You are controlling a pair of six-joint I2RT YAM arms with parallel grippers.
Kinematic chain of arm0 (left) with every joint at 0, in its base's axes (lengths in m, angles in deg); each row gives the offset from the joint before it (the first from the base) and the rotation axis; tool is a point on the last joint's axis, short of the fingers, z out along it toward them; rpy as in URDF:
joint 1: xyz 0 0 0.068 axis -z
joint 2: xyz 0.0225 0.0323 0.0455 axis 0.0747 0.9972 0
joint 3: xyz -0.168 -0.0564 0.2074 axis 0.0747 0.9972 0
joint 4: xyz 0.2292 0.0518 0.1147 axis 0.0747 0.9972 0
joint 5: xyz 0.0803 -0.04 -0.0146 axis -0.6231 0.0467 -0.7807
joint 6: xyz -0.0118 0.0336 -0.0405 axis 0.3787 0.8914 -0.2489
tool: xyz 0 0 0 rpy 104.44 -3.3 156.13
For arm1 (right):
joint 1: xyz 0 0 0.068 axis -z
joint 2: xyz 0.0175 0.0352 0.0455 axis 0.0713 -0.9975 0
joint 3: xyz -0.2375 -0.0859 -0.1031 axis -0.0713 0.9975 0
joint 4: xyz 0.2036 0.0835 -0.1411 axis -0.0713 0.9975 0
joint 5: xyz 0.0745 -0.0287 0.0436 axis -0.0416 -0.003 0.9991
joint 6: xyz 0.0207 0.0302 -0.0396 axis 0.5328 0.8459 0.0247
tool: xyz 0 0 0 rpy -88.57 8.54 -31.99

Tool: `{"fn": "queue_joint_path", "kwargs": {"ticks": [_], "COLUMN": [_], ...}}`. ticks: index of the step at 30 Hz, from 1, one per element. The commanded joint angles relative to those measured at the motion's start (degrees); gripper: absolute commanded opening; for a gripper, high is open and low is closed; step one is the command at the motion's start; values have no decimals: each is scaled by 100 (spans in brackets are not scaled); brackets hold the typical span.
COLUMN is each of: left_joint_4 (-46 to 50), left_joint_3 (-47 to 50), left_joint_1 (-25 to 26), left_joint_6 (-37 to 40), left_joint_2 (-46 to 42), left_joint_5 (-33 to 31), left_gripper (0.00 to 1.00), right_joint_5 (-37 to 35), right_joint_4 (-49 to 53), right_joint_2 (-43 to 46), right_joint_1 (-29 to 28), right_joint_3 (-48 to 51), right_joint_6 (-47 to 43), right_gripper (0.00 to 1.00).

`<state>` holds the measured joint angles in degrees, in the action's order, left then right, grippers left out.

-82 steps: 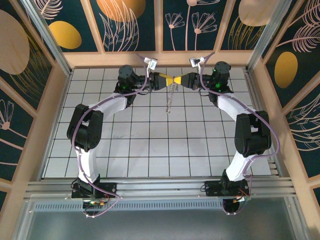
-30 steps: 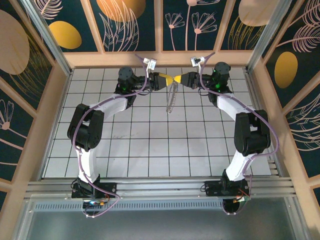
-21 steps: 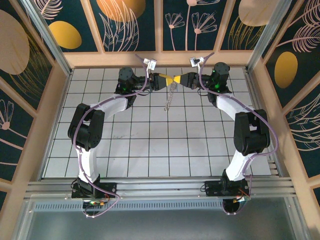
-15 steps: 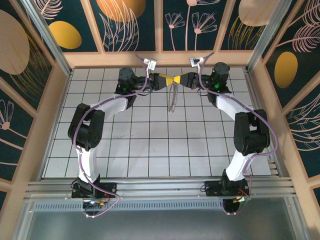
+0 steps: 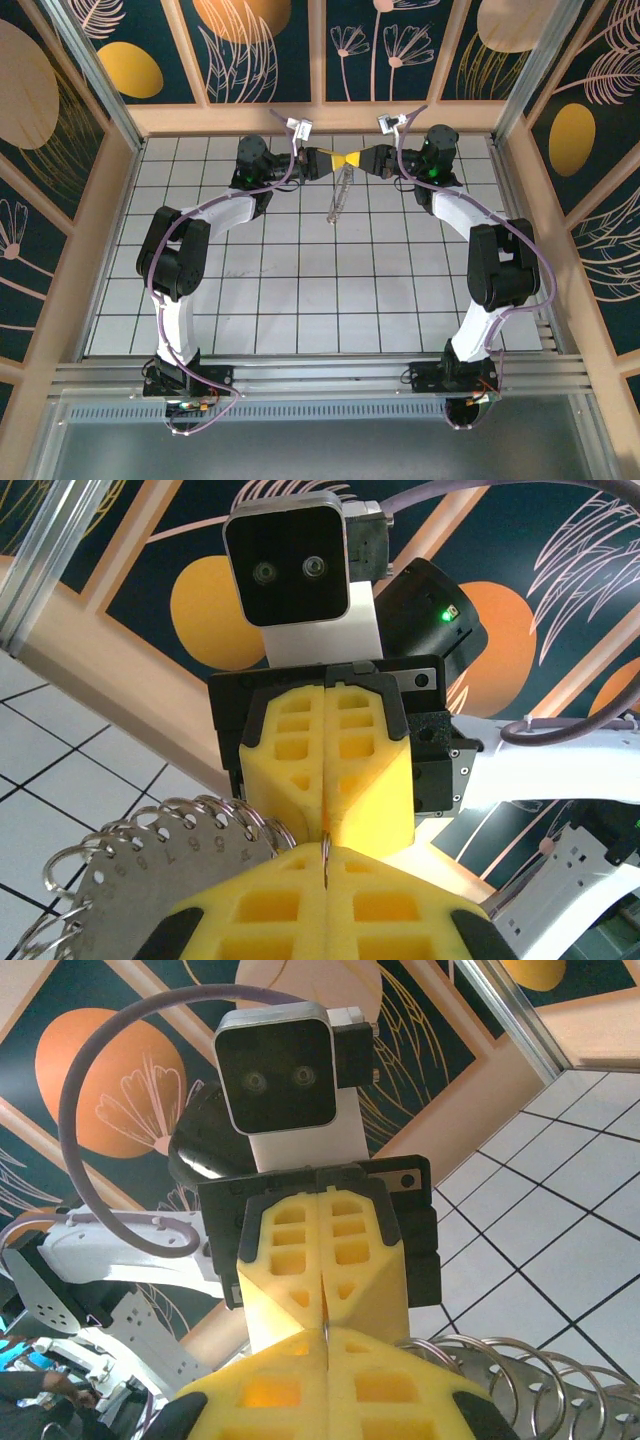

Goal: Put the keys on the keyring

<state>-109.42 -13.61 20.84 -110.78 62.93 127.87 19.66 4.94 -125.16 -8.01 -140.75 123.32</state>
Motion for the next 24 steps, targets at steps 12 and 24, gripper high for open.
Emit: {"fn": "queue_joint_path", "kwargs": {"ticks": [12,24], "left_joint_4": [-782,-880], "left_joint_3": [124,177], "left_joint_1": [69,123], "left_joint_6": [-574,-900], "left_joint_2": [-87,-213], "left_joint_5": [-470,-553], "left_gripper": [0,0], "right_joint_5": [-1030,-1852], "right_joint_4": [-357,-444], "right_joint_2": [1072,1554], "right_joint_1": [489,222], "right_joint_3": [1015,1887], "right_joint_6": [28,-213], "right_gripper": [28,42]}}
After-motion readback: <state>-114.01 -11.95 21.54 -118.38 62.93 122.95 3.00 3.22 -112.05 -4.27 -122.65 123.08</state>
